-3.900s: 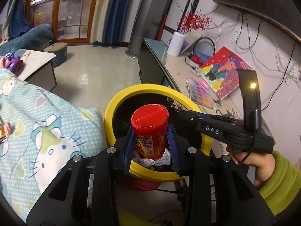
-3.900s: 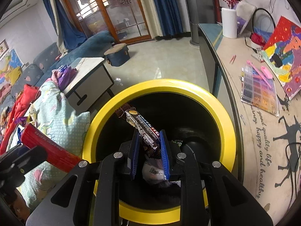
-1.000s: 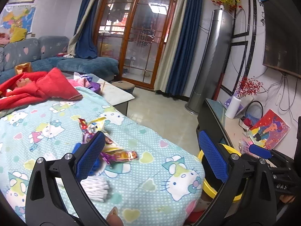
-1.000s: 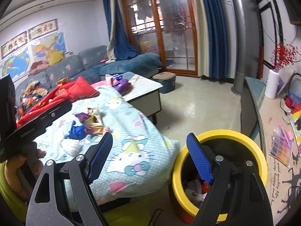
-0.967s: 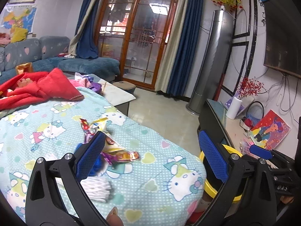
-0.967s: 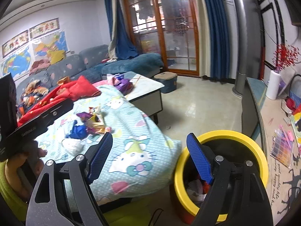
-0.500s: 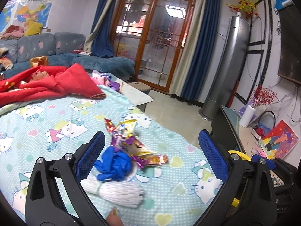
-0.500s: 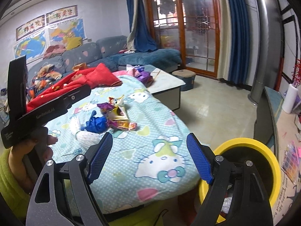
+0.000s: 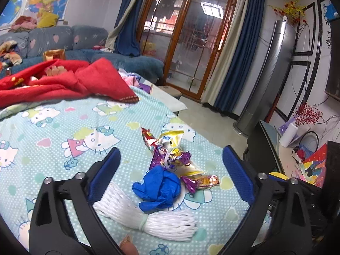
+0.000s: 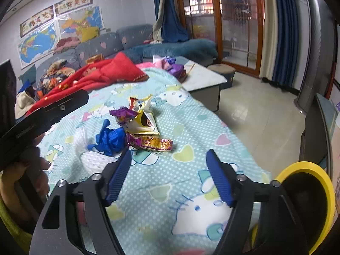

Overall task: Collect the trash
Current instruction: 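Grasp the purple candy wrapper with the left tool while the right tool grasps the yellow snack packet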

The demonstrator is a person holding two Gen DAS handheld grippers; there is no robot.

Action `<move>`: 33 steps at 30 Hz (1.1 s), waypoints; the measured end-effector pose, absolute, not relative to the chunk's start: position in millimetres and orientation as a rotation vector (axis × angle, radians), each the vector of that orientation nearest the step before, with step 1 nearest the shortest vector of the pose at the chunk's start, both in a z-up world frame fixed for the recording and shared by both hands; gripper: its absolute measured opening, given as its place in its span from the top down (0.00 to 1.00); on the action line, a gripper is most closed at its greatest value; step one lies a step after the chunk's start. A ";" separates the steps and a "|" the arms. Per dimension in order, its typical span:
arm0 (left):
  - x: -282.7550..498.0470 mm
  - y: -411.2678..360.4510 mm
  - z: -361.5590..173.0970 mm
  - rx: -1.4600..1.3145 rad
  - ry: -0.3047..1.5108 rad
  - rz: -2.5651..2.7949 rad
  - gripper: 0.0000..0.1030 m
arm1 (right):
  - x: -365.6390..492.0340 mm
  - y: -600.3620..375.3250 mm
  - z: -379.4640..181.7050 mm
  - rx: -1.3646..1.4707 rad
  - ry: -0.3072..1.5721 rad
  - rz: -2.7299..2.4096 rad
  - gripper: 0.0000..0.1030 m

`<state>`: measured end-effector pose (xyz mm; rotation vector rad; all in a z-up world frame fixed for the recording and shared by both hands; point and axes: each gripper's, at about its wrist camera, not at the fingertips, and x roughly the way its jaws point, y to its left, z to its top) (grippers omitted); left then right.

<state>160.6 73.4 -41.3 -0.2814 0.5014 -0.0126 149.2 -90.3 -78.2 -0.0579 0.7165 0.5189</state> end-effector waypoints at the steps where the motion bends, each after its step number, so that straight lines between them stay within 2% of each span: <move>1: 162.2 73.5 -42.6 -0.282 0.507 -0.017 0.21 | 154.2 -87.1 -81.8 -0.057 0.730 0.523 0.41; 7: 175.0 69.2 -51.7 -0.272 0.552 -0.060 0.30 | 184.8 -72.5 -103.3 -0.023 0.824 0.553 0.53; 16: 196.6 62.7 -64.4 -0.263 0.611 -0.085 0.35 | 208.5 -61.2 -126.0 0.033 0.911 0.582 0.60; 18: 201.8 62.3 -66.4 -0.267 0.624 -0.079 0.40 | 211.5 -59.9 -129.8 0.046 0.918 0.584 0.61; 20: 207.5 61.7 -69.8 -0.270 0.641 -0.072 0.41 | 212.0 -59.2 -131.7 0.058 0.916 0.589 0.66; 22: 211.2 61.6 -72.9 -0.274 0.653 -0.066 0.45 | 211.8 -58.9 -133.1 0.066 0.913 0.585 0.74; 23: 212.9 61.6 -74.4 -0.276 0.659 -0.062 0.49 | 211.7 -59.2 -133.7 0.066 0.908 0.583 0.75; 25: 216.5 61.8 -78.7 -0.280 0.677 -0.055 0.58 | 210.3 -60.5 -135.1 0.066 0.904 0.585 0.86; 27: 217.1 62.5 -81.7 -0.286 0.683 -0.049 0.70 | 209.0 -63.9 -136.7 0.080 0.900 0.589 0.87; 33: 214.8 63.9 -83.9 -0.298 0.680 -0.054 0.77 | 200.6 -66.5 -135.5 0.069 0.882 0.588 0.89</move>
